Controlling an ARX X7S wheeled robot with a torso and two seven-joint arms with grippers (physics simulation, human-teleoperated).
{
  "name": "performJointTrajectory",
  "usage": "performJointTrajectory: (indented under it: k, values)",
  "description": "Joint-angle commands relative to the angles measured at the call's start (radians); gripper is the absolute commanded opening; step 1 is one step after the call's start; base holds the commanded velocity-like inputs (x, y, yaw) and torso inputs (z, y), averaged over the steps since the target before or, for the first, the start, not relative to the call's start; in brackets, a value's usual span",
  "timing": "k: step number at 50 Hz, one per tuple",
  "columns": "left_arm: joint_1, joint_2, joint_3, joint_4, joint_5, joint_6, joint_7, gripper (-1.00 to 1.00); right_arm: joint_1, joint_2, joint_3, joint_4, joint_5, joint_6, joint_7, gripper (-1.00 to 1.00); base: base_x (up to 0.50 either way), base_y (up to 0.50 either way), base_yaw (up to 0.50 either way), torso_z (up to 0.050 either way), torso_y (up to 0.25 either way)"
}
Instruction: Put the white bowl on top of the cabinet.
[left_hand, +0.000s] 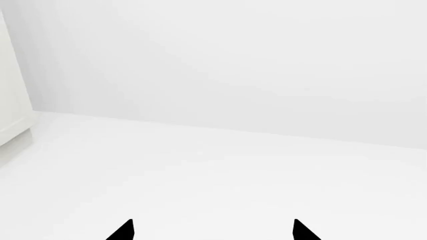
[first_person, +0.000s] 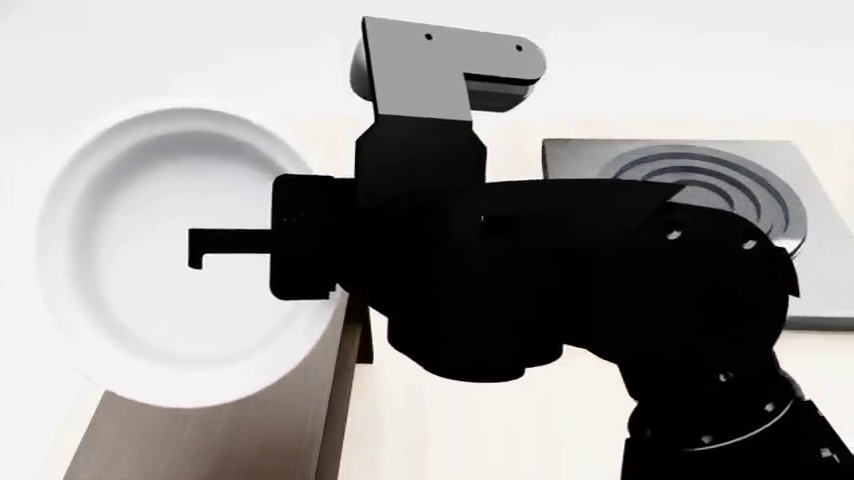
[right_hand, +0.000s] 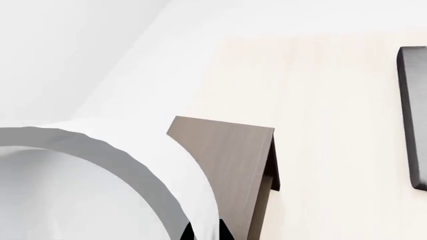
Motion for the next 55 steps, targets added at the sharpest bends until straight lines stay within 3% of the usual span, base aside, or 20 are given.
performJointTrajectory:
  k: [1,55]
  values:
    - [0.001,0.0,0.0,-0.001,0.0,0.002,0.0,1.0,-0.02,-0.003,0.005,0.002,-0.031,-0.022,-0.043,-1.0,0.0,0.0,0.0,0.0,0.0]
    - [0.0,-0.002,0.001,0.001,0.002,-0.002,-0.004,1.0,-0.074,0.027,-0.053,-0.006,-0.033,-0.044,-0.08,-1.0,0.0,0.0,0.0,0.0,0.001]
